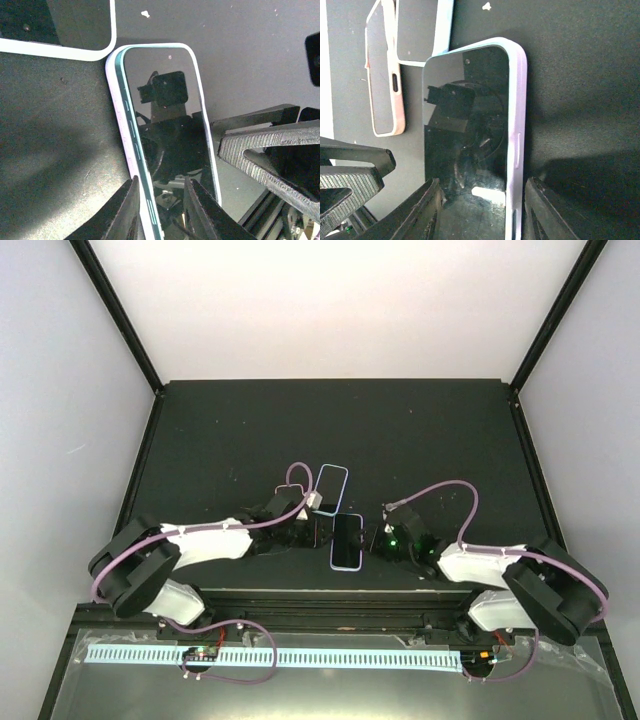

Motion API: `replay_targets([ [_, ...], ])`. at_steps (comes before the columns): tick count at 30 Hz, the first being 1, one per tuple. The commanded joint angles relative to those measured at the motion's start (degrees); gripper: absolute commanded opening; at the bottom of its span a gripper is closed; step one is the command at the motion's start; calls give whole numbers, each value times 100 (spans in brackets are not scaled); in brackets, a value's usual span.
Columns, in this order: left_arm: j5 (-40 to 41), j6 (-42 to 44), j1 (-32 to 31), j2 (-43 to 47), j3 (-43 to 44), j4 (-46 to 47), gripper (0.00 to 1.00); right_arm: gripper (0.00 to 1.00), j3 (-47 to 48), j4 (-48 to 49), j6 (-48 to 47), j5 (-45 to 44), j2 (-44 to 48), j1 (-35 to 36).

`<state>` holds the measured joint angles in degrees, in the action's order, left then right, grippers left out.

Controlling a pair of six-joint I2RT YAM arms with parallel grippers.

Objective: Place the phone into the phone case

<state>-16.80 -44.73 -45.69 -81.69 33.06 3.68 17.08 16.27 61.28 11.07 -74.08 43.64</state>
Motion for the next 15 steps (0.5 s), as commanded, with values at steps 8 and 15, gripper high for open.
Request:
replay_targets([
  [8,-398,107,43,-606,-275,721,20,48,284,107,-118,-37,-453,10],
  [15,-361,55,47,-666,-534,928,14,48,299,683,10,470,-557,11],
])
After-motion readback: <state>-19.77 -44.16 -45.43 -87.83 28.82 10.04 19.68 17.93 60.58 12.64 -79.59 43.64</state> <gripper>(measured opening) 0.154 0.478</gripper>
